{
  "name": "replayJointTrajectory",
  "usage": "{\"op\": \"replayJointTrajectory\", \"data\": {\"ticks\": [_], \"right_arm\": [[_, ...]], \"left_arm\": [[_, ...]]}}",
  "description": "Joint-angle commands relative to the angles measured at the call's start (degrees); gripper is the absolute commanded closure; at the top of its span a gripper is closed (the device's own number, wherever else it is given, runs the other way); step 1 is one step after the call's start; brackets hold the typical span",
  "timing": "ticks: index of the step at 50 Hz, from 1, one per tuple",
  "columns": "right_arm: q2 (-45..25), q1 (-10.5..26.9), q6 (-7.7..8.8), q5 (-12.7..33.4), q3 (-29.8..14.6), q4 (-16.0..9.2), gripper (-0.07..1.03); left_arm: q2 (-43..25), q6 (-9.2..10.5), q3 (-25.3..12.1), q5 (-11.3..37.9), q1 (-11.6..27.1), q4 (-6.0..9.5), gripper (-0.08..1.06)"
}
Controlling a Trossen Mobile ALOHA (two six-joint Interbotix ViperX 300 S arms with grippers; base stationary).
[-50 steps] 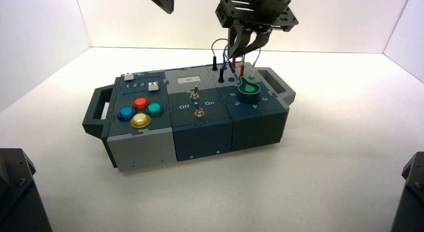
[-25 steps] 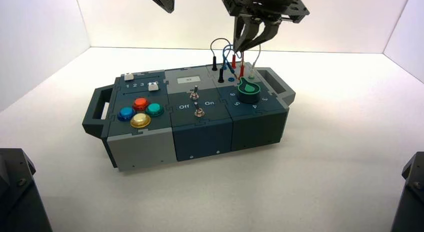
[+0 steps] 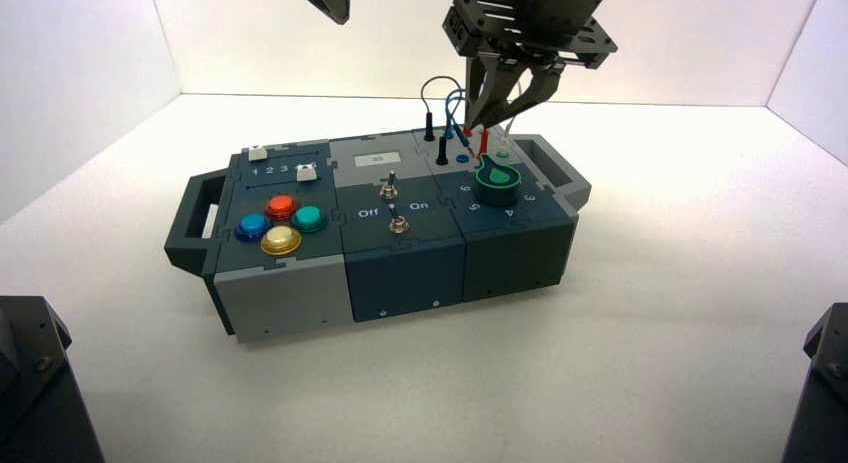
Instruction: Insert the blue wire.
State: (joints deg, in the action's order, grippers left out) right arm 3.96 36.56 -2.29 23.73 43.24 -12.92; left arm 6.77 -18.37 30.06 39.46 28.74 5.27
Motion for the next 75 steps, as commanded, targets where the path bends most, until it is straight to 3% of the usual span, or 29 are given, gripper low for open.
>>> {"op": "replayJointTrajectory", "data": {"ticks": [1, 15, 30, 75], "right_arm": [[-0.3, 0.9, -0.09, -0.3, -2.0, -0.3, 0.70], [-4.5, 1.1, 0.26, -0.7, -4.9, 0.0, 0.70], [-5.4, 1.2, 0.35, -4.0, -4.6, 1.8, 0.70], [-7.6, 1.1, 0.35, -8.4, -4.4, 8.8, 0.69]], "left_arm": [[1.7, -0.44, -0.6, -0.6, -0.4, 0.00, 1.01], [1.5, -0.62, -0.5, -0.9, -0.4, 0.00, 1.01], [1.4, -1.05, -0.4, -1.1, -0.9, -0.09, 1.01], [1.8, -1.41, 0.0, -1.2, -1.1, 0.00, 1.01]]}}
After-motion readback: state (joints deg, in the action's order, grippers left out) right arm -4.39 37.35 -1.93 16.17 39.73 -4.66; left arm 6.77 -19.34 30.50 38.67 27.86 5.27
